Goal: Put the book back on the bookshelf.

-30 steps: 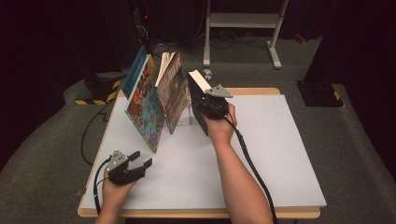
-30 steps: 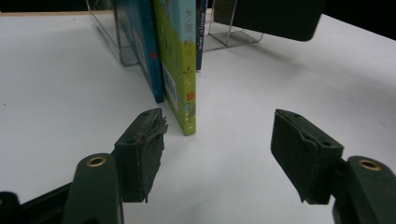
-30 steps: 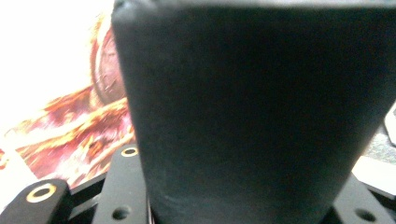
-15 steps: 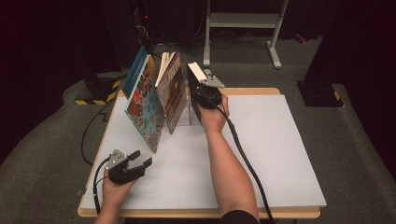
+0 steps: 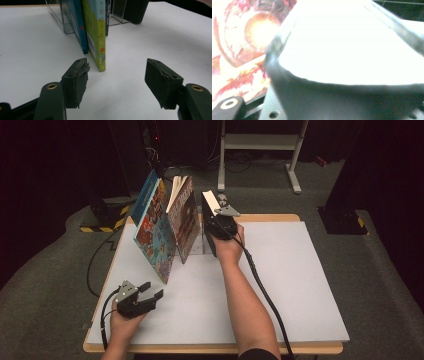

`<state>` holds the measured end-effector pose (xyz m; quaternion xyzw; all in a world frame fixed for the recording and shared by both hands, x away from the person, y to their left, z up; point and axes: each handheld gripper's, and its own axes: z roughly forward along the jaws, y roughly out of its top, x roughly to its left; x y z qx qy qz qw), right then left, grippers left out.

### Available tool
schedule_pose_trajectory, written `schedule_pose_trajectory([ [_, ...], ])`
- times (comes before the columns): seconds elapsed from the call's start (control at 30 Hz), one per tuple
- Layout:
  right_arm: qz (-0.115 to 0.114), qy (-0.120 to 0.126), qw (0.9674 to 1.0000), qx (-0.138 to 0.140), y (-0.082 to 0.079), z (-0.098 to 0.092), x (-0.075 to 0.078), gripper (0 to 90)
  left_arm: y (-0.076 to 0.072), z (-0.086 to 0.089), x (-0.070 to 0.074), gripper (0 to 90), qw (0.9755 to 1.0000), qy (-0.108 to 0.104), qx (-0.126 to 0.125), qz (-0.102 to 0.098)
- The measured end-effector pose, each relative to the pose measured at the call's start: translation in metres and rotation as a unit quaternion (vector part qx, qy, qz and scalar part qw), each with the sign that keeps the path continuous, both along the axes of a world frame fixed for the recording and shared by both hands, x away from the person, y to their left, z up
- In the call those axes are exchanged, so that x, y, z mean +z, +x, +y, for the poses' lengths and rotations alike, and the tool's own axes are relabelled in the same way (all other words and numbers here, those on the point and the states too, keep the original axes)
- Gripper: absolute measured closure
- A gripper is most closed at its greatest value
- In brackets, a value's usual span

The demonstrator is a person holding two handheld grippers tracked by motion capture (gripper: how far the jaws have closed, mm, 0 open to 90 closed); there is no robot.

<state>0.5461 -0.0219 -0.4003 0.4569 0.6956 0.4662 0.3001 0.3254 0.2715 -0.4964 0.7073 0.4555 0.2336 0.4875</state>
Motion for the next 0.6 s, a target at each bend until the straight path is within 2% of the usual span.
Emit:
schedule_pose_trajectory([
  [0.07,0.006,0.003,0.9999,0.010,-0.006,-0.004,0.002,48.3,0.000,0.000,0.000,35.1,1.0000,0.001,-0.001,0.000],
  [0.13,0.011,0.024,0.9995,0.015,-0.014,-0.011,0.004,46.5,0.000,0.000,0.000,35.1,1.0000,0.002,-0.001,0.001],
  [0.27,0.014,0.039,0.9988,0.024,-0.030,-0.023,0.006,48.1,-0.001,-0.002,0.000,35.1,1.0000,0.003,-0.002,0.002],
  [0.33,0.025,0.046,0.9982,0.028,-0.031,-0.026,0.006,48.6,-0.001,-0.003,-0.001,35.1,1.0000,0.007,-0.004,0.003],
  [0.43,0.036,0.041,0.9982,0.027,-0.031,-0.024,0.009,49.1,-0.001,-0.005,-0.001,35.1,0.9999,0.010,-0.004,0.003],
  [0.6,0.039,0.041,0.9982,0.018,-0.032,-0.016,0.011,48.7,0.000,-0.006,-0.001,34.8,0.9999,0.013,-0.002,0.003],
])
